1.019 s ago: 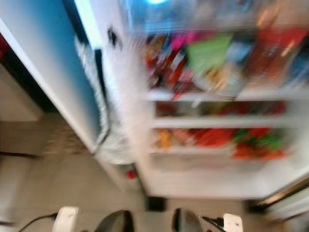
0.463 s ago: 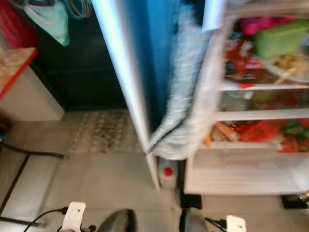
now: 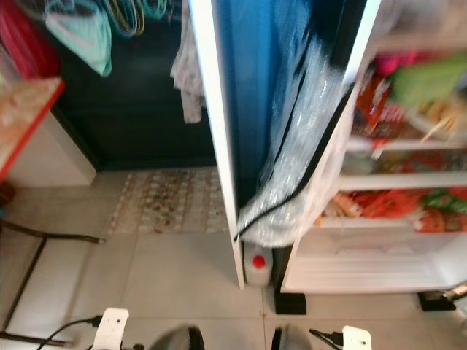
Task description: Restocking fridge
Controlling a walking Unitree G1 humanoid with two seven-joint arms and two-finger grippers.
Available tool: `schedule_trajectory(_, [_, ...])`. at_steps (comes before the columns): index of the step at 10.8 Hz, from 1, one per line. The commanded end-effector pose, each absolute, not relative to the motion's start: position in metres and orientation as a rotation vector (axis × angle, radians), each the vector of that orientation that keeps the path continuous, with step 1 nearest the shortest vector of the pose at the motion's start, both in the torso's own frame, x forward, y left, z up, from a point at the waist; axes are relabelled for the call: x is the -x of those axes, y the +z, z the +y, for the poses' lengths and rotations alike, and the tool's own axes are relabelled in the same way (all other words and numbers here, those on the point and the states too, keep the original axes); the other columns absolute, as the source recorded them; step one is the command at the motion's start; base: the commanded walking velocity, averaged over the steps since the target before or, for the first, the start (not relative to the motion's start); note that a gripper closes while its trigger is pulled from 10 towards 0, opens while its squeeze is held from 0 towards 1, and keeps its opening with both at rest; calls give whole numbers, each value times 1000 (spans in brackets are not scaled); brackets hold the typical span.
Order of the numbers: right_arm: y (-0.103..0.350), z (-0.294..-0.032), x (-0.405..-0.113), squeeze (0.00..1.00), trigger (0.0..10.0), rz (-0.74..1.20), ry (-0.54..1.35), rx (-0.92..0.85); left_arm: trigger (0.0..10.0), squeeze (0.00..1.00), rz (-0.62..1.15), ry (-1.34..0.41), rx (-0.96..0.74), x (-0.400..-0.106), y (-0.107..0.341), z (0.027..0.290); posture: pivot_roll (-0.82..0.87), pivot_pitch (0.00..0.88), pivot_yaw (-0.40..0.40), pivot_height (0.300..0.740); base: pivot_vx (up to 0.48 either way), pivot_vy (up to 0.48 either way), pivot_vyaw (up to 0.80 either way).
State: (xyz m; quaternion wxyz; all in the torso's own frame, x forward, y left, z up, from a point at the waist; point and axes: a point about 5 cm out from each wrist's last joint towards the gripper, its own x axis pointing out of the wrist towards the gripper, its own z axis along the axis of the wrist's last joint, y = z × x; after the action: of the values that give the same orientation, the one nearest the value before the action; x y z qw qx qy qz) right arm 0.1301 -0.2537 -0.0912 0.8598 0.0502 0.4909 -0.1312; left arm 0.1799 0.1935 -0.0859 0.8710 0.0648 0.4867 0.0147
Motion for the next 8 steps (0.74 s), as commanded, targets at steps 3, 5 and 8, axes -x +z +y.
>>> schedule_trajectory(3, [-95,-246,-127,0,10000,1054,-252,-115,10000,0,1032,25,-160,-175,-88,196,-95,56,117,740,0,0,0])
schedule_trajectory(5, [-94,-247,-127,0,10000,1055,-249,-105,10000,0,1033,25,-158,-174,-88,195,-101,37,110,740,0,0,0])
schedule_trajectory(8, [-93,-249,-128,0,10000,1046,-252,-96,10000,0,1034,24,-150,-174,-89,192,-103,8,100,740,0,0,0])
